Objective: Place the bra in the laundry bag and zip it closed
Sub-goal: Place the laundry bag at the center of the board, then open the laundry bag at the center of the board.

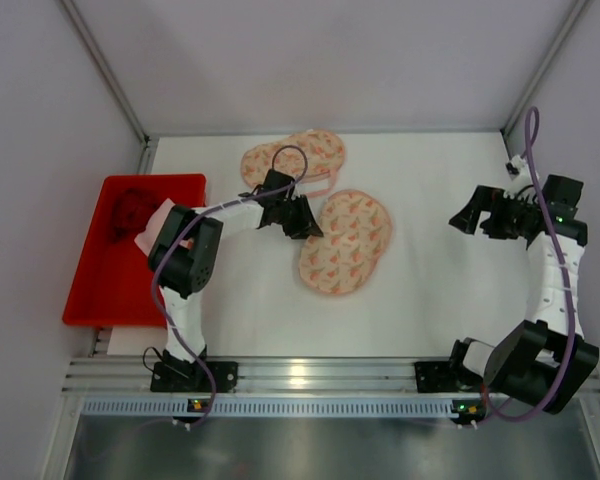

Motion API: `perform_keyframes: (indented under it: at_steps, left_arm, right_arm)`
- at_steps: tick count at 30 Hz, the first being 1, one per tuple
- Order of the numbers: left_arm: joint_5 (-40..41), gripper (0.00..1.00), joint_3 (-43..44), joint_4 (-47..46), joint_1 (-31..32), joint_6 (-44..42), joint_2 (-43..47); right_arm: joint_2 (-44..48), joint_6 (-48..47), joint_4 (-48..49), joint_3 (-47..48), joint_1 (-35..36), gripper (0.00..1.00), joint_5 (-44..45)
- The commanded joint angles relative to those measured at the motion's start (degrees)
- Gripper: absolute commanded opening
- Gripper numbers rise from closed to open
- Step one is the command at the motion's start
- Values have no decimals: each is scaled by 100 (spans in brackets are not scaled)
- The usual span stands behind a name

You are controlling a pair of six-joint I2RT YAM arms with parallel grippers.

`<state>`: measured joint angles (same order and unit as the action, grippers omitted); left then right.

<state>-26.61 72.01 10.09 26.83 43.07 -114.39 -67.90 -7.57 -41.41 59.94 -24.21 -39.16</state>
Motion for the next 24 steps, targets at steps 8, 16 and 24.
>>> perform_keyframes:
  at_steps: [8, 16, 24]
  left_arm:
    - [1438, 53, 779, 731, 296, -2668, 1382]
    - [2843, 49, 1332, 1336, 2114, -4445, 1245]
    - [3759, 48, 2291, 1997, 3170, -4966, -109]
  right_arm:
    - [49, 186, -33, -589, -67, 96, -400]
    - [-206, 722, 239, -800, -478, 93, -864]
    - [-1005, 610, -446, -580, -1665, 93, -1770]
